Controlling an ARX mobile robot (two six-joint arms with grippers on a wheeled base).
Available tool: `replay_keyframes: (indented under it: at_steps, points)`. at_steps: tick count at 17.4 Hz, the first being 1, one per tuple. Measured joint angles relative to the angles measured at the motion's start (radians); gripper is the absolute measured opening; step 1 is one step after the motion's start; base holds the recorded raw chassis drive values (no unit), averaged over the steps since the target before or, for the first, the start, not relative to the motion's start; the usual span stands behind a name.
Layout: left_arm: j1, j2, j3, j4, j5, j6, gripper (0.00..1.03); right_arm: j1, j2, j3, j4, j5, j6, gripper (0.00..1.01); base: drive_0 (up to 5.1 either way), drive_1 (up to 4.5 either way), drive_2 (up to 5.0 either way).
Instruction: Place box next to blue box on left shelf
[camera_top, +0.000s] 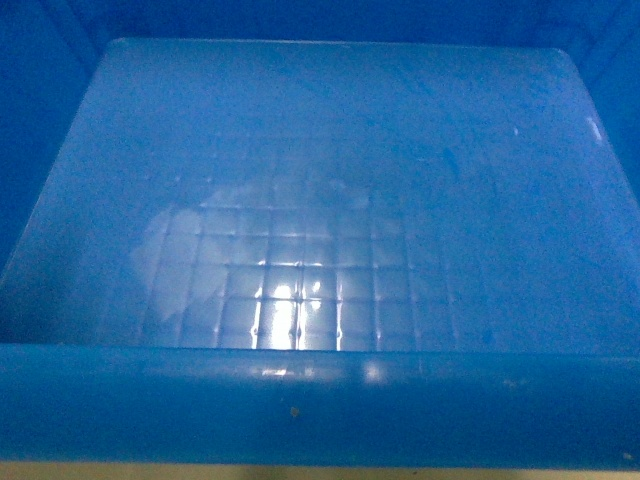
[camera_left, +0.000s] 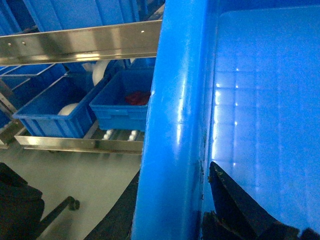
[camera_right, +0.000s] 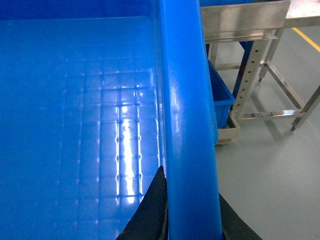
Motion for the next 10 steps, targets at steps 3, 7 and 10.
replay_keyframes:
  at_steps: [3, 7, 10]
  points:
    - [0.000, 0.000, 0.000, 0.001, 0.000, 0.000, 0.33, 0.000, 0.000, 0.000, 0.004, 0.000, 0.000, 0.09, -4.9, 1.50, 3.3]
    - [0.000, -0.001, 0.000, -0.003, -0.003, 0.000, 0.33, 0.006, 0.000, 0.000, 0.007, 0.000, 0.000, 0.09, -4.9, 1.50, 3.3]
    - [0.000, -0.002, 0.000, -0.002, -0.005, 0.000, 0.33, 0.005, 0.000, 0.000, 0.006, 0.001, 0.000, 0.09, -4.9, 1.50, 3.3]
